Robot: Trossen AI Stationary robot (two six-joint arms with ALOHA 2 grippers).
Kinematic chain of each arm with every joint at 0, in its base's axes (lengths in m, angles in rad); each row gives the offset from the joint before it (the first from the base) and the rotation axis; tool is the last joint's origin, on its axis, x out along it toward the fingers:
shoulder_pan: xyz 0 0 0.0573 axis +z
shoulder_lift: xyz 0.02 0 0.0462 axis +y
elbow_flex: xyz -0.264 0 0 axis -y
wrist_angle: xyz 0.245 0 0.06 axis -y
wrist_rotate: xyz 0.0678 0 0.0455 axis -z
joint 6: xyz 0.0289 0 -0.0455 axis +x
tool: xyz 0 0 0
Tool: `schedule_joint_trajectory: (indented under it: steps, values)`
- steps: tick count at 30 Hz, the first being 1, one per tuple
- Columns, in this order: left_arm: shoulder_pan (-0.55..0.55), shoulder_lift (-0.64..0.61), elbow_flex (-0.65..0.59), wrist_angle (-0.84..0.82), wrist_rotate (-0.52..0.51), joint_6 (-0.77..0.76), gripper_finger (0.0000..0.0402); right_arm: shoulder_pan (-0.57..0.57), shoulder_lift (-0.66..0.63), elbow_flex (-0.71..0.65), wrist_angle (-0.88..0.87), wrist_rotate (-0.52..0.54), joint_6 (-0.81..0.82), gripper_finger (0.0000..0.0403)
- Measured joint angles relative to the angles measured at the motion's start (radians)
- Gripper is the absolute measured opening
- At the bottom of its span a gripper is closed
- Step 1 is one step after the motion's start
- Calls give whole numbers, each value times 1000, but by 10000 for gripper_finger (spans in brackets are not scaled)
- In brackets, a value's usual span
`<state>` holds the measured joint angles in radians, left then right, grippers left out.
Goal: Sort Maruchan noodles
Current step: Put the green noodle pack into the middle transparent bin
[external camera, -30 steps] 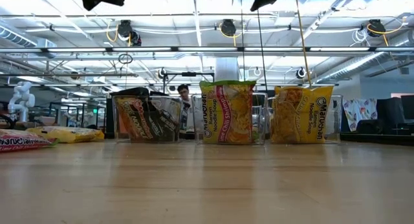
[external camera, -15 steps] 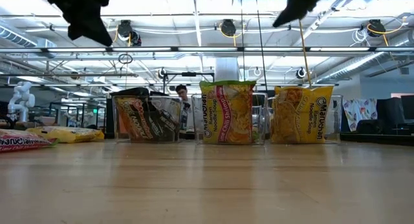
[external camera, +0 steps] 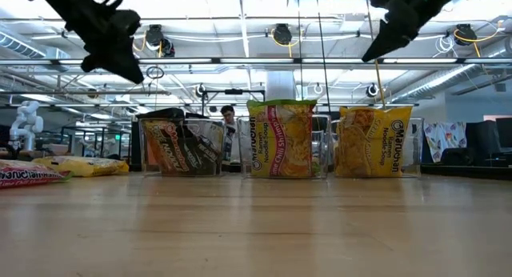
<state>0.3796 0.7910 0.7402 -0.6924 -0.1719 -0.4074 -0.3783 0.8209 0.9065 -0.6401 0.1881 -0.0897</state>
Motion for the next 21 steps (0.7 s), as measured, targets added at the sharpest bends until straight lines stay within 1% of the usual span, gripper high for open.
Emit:
schedule_joint_trajectory:
  steps: [2, 5, 10, 15, 17, 19, 21]
  values:
    - [24, 0, -19, 7, 0, -16, 58, -1, -13, -13, 2, 20, 18, 0]
    - [57, 1, -50, 7, 3, -36, 58, -1, -20, -35, -13, 86, 53, 0]
    - [105, 1, -96, 53, 6, -55, 58, -1, -20, -44, -77, 184, 126, 0]
    - [146, 5, -134, 128, 13, -85, 58, -1, -20, -45, -180, 288, 216, 0]
    - [162, 13, -152, 166, 13, -85, 58, -2, -20, -45, -221, 312, 247, 0]
    - [177, 27, -173, 201, 13, -81, 58, -1, -20, -45, -259, 313, 271, 0]
    - [191, 53, -189, 203, 13, -83, 58, -1, -20, -45, -295, 313, 297, 0]
